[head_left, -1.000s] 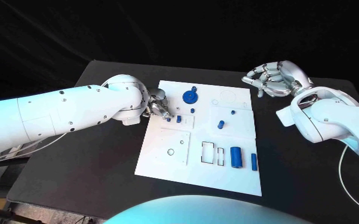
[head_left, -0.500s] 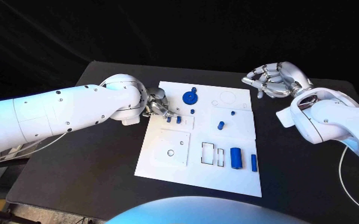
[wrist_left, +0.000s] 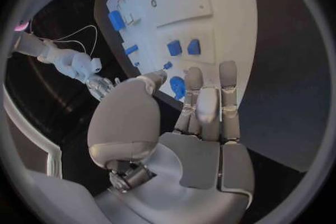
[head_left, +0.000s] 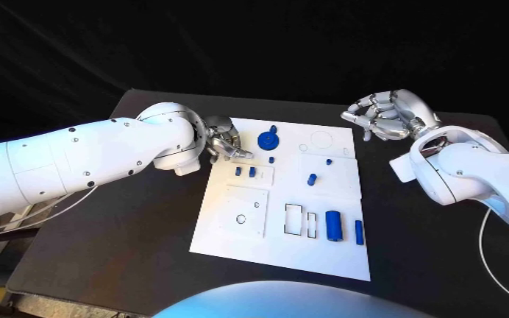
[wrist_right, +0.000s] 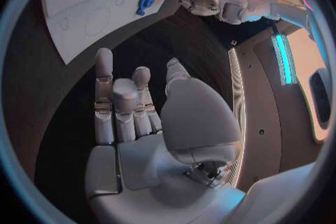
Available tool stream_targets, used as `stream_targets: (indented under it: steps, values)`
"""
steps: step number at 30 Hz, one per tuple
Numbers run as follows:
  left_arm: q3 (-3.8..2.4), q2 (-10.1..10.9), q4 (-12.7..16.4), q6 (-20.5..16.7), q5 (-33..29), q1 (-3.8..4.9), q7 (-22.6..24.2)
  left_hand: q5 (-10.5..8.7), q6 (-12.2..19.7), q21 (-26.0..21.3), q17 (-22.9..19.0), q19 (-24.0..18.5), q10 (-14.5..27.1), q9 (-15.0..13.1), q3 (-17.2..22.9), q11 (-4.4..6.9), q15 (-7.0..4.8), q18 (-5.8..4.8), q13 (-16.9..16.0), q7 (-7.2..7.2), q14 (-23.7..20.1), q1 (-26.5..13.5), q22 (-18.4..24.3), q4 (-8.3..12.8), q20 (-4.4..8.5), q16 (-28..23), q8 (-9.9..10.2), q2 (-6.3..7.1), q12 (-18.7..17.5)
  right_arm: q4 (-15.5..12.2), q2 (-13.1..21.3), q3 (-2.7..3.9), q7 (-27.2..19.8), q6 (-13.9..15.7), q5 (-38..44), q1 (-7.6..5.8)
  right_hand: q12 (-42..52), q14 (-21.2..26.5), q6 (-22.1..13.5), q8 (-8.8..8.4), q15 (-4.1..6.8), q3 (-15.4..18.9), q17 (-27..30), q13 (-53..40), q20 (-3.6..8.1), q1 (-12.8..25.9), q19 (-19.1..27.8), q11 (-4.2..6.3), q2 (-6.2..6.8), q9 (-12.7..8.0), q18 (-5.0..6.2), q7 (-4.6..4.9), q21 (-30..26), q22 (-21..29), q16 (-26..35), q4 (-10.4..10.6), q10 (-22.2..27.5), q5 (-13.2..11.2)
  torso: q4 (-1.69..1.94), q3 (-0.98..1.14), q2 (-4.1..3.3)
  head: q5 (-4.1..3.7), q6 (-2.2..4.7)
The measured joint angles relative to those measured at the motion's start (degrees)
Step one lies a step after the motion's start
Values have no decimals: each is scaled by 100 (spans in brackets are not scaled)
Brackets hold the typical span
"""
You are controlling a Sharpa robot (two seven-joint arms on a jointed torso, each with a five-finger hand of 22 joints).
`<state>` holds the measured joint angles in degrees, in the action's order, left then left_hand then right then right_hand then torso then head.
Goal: Assemble the parts on the task board
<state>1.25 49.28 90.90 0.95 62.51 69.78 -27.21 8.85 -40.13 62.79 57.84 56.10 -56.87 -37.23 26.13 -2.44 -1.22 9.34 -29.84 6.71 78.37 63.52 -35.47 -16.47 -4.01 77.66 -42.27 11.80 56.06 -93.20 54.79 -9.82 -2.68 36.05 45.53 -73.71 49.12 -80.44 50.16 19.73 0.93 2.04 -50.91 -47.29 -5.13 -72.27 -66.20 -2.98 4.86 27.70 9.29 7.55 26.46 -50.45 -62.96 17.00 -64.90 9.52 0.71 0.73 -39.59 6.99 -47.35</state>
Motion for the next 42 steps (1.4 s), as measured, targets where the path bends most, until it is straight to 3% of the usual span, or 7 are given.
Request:
stream_targets:
  steps: [3,5,10,16,24,30,42]
  values:
    - [20,-92,-41,-241,-108,2,298,0,354,-280,-796,-258,576,269,72,-250,220,0,322,266,-466,686,243,69,-204,-372,265,28,-447,1,-1,0,-1,1,0,0,0,0,0,0,0,0,1,1,0,0,0,0,0,0,0,0,0,0,0,0,0,0,0,3,0,-13,8]
    - [66,-182,-89,-435,-155,3,606,0,429,-521,-1882,-444,825,495,190,-357,328,0,631,342,-1188,1153,374,124,-348,-952,395,58,-810,0,-1,0,-2,2,0,1,0,0,0,0,0,0,10,9,0,0,0,0,0,0,0,0,0,5,0,0,0,0,0,4,-1,-26,13]
    - [182,-381,-252,-941,-22,-5,1474,26,429,-742,-2474,-583,959,970,569,-452,400,0,1222,341,-1644,1861,501,503,-448,-1424,710,206,-1468,-13,2,0,-4,4,0,1,-23,0,-1,0,0,0,16,26,0,0,0,21,0,0,0,0,0,6,23,0,21,0,-8,4,-12,-58,40]
    - [288,-627,-491,-1356,700,-8,2332,26,280,-742,-2677,-625,946,1393,583,-440,400,-1,1707,364,-1644,1935,487,727,-448,-1516,970,281,-1998,-21,5,0,-4,6,0,1,-23,0,-1,0,0,0,16,26,0,0,0,21,0,0,0,0,0,6,23,0,21,0,-9,4,-14,-74,44]
    - [377,-924,-794,-1370,1761,-15,2726,26,-57,-605,-2728,-610,800,1739,574,-442,378,61,2025,349,-1498,1908,412,827,-433,-1313,1153,308,-2285,-21,-13,0,-7,7,0,1,-23,0,-1,0,0,0,16,25,0,0,0,21,0,0,0,0,0,6,23,0,21,0,1,1,-10,-77,32]
    - [394,-1053,-930,-1164,2262,-17,2758,26,-167,-564,-2728,-590,800,1963,366,-442,399,61,2184,320,-1478,1646,397,785,-439,-1087,1374,439,-2449,-19,-19,0,-9,8,0,1,-23,0,-1,0,0,0,15,25,0,0,0,21,0,0,0,0,0,6,23,0,21,0,-1,-2,-11,-79,26]
    - [399,-1203,-1126,-781,2619,-19,2744,0,-456,-515,-2337,-479,645,2108,185,-409,389,60,2268,297,-1160,1637,390,706,-449,-661,1439,406,-2449,-22,-32,0,-9,13,4,1,-59,0,-1,0,0,-1,36,58,0,0,0,0,0,0,0,0,0,14,45,0,42,0,2,-2,-9,-93,3]
